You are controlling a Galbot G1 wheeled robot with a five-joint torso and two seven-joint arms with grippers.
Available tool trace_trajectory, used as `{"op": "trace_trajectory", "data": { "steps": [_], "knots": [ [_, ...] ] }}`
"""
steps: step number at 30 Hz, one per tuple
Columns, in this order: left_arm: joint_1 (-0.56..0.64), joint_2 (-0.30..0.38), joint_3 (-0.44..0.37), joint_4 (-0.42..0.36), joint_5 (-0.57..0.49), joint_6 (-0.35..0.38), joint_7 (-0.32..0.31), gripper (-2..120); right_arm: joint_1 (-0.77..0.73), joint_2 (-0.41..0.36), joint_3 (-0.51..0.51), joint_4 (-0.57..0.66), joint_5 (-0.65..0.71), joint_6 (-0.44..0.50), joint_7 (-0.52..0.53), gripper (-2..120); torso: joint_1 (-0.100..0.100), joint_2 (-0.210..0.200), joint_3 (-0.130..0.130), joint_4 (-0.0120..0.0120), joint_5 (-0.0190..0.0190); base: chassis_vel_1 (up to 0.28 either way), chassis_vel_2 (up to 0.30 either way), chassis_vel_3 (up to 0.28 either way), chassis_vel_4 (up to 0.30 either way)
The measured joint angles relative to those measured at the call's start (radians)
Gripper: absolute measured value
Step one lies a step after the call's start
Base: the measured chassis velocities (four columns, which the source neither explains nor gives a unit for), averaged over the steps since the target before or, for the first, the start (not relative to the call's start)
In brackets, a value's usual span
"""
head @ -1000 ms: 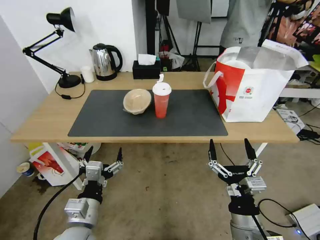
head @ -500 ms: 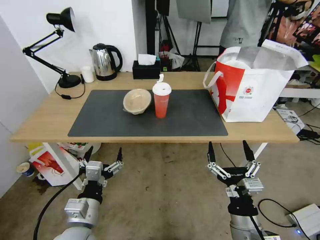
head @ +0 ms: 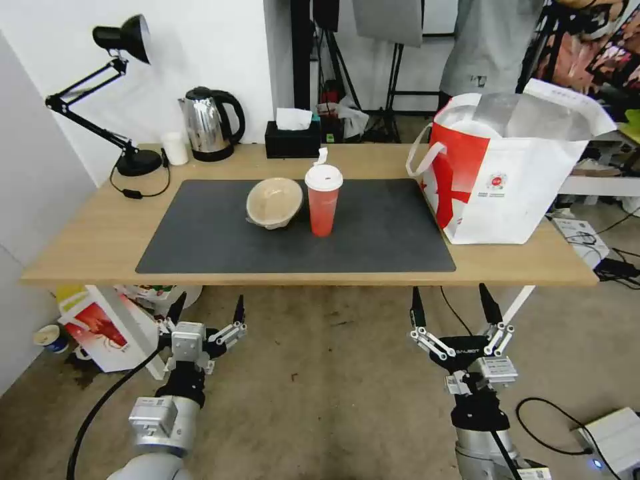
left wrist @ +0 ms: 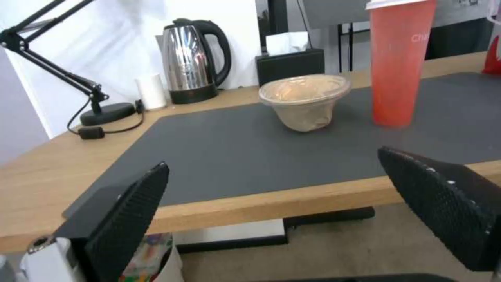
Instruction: Pick up the trash from the table and place it into the takeout bag.
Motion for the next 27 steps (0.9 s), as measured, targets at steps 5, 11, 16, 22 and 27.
{"op": "trace_trajectory", "data": {
  "steps": [5, 11, 16, 22, 27],
  "knots": [
    [0.0, 0.0, 0.0, 0.0, 0.0, 0.0, 0.0, 100, -0.001, 0.003, -0.001, -0.005, -0.003, 0.003, 0.0, 100, 0.0, 0.0, 0.0, 0.0, 0.0, 0.0, 0.0, 0.0, 0.0],
    [0.0, 0.0, 0.0, 0.0, 0.0, 0.0, 0.0, 100, -0.003, 0.005, -0.001, -0.014, -0.013, 0.008, -0.001, 100, 0.0, 0.0, 0.0, 0.0, 0.0, 0.0, 0.0, 0.0, 0.0],
    [0.0, 0.0, 0.0, 0.0, 0.0, 0.0, 0.0, 100, -0.005, -0.017, 0.006, 0.022, 0.001, 0.004, -0.021, 100, 0.0, 0.0, 0.0, 0.0, 0.0, 0.0, 0.0, 0.0, 0.0],
    [0.0, 0.0, 0.0, 0.0, 0.0, 0.0, 0.0, 100, -0.004, -0.119, 0.077, 0.117, 0.185, -0.051, -0.162, 100, 0.0, 0.0, 0.0, -0.0001, 0.0002, 0.0, 0.0, 0.0, 0.0],
    [0.0, 0.0, -0.001, 0.0, 0.0, 0.0, 0.0, 100, -0.001, -0.227, 0.165, 0.165, 0.335, -0.102, -0.229, 100, 0.0, 0.0, 0.0, -0.0002, 0.0006, 0.0, 0.0, 0.0, 0.0]
  ]
}}
